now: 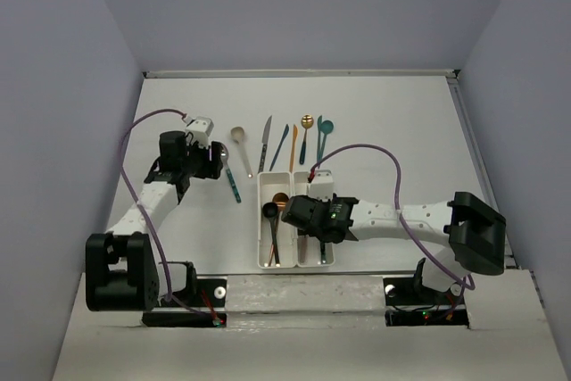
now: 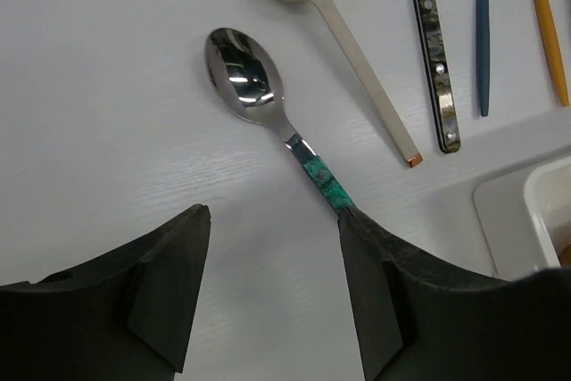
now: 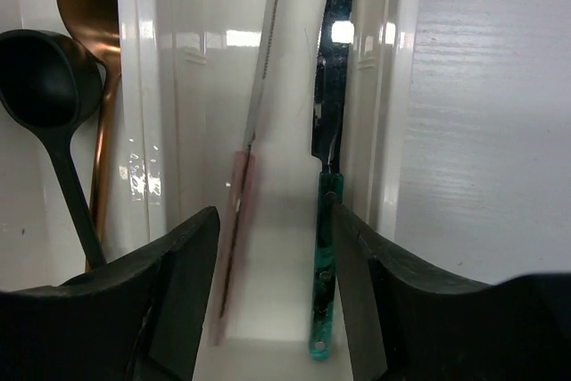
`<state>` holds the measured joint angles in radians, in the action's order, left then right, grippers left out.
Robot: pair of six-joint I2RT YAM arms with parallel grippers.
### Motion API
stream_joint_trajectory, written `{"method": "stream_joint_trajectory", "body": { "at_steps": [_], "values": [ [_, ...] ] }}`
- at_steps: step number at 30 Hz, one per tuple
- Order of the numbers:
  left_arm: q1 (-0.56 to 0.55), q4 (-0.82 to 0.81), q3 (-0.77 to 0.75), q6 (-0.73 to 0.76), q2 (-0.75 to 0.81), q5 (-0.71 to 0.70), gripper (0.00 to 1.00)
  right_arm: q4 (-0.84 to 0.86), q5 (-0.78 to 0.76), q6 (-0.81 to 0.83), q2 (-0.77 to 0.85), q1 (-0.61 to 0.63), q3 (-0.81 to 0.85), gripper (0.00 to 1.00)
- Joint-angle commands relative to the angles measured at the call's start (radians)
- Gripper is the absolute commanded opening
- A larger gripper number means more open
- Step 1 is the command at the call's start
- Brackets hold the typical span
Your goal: Sort the eating utensils into containers
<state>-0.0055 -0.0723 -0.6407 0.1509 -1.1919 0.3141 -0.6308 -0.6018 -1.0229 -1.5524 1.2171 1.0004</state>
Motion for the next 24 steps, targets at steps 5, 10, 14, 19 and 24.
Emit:
{"method": "stream_joint_trajectory", "body": {
  "at_steps": [5, 10, 14, 19, 24],
  "values": [
    [-0.200, 0.065, -0.117, 0.012, -0.164, -0.066, 0.80, 0.003, -0.049, -0.020, 0.063, 0.001, 0.021, 0.61],
    [-0.194, 0.104, -0.180, -0.022, -0.313, -0.125, 0.81, 0.002, -0.065, -0.020, 0.069, 0.001, 0.007, 0.61],
    [-0.192, 0.118, -0.206, -0.046, -0.405, -0.138, 0.77, 0.002, -0.070, -0.019, 0.074, 0.001, -0.003, 0.61],
    [-0.192, 0.131, -0.223, -0.050, -0.442, -0.130, 0.71, 0.002, -0.082, -0.028, 0.092, 0.001, -0.028, 0.61],
    [-0.142, 0.149, -0.243, -0.076, -0.480, -0.138, 0.38, 0.002, -0.098, -0.029, 0.124, 0.001, -0.045, 0.60]
  ]
}}
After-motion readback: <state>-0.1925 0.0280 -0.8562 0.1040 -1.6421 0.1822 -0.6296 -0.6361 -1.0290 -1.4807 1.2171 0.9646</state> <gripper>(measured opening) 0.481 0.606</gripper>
